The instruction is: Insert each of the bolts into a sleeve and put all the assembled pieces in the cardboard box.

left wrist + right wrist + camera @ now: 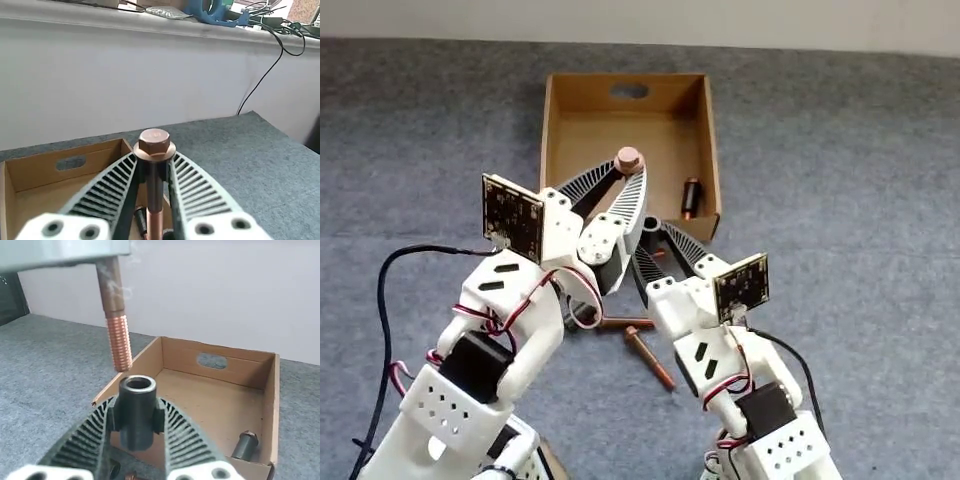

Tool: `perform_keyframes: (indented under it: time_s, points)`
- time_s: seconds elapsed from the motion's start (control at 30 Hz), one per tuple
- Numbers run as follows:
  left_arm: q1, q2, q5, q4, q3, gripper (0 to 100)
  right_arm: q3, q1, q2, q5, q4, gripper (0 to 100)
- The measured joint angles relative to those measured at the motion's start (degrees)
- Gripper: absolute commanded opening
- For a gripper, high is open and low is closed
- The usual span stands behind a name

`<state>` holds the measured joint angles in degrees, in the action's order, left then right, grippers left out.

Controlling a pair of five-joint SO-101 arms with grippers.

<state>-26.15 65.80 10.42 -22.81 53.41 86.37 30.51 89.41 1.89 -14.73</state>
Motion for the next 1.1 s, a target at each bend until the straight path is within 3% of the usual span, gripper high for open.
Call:
perform_keyframes:
  time_s: [0.23, 1.1]
  points:
    - [-3.0, -0.2, 0.0, 0.0, 0.0, 1, 0.0, 0.0, 0.0, 0.0, 0.0, 0.5]
    - [-3.0, -0.2, 0.1, 0.4, 2.3, 2, 0.0, 0.0, 0.0, 0.0, 0.0, 0.5]
